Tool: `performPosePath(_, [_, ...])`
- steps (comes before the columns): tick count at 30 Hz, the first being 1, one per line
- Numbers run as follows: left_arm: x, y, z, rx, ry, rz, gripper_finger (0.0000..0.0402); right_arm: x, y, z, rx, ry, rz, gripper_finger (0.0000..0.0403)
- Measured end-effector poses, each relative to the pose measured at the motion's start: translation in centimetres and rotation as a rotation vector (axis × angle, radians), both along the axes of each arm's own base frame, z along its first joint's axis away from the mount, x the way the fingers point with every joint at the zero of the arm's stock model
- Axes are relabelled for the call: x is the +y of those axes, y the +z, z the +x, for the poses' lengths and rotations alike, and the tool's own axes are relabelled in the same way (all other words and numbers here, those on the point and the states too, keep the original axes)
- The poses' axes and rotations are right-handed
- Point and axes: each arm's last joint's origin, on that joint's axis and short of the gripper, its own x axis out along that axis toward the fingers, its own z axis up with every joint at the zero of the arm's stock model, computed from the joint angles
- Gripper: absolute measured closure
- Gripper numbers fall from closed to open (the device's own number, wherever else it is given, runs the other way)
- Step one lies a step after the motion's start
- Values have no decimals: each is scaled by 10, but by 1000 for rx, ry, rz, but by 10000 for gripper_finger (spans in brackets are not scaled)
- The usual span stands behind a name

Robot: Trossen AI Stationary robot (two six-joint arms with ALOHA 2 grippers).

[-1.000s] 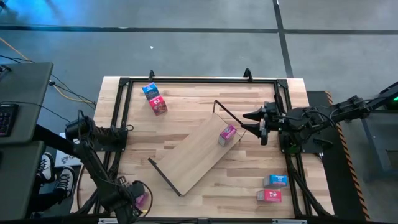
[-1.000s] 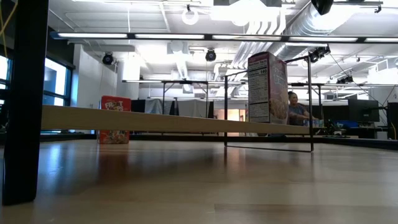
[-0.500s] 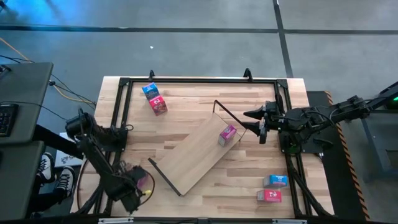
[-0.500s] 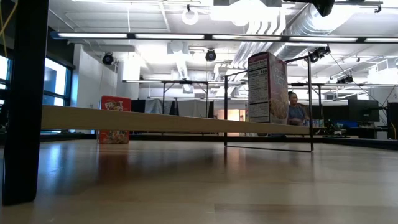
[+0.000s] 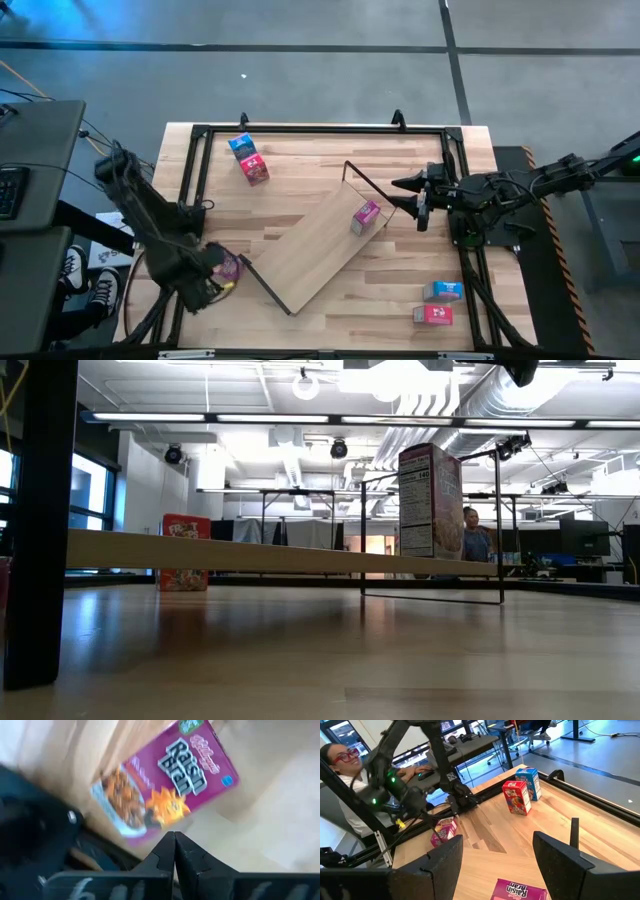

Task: Stack cereal on shelf
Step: Put the purple cereal box on the shelf aligned with the other purple cereal box

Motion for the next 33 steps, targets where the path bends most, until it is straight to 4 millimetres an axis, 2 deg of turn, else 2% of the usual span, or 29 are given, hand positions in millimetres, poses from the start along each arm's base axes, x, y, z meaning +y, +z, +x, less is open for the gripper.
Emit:
performPosePath(3, [-1,10,-10,-32,125,-182,401,0,0,0,0,-1,0,169])
performPosePath(5, [-7,7,-15,-51,156,-301,401,0,0,0,0,0,-1,169])
performPosePath(10, [-20,-28,-20,-90,198,-426,401,0,0,0,4,-6,-9,169])
performPosePath(14, [-16,-59,-21,-88,289,-315,401,0,0,0,5,-7,-8,169])
performPosePath(18, [-10,-75,-24,-57,363,-225,401,0,-1,0,6,-8,-8,169])
performPosePath(27, [14,-77,-31,23,463,24,401,-1,0,0,3,-42,-12,169])
performPosePath(33, [30,-75,-21,-74,522,151,401,-1,0,0,3,-48,-14,169])
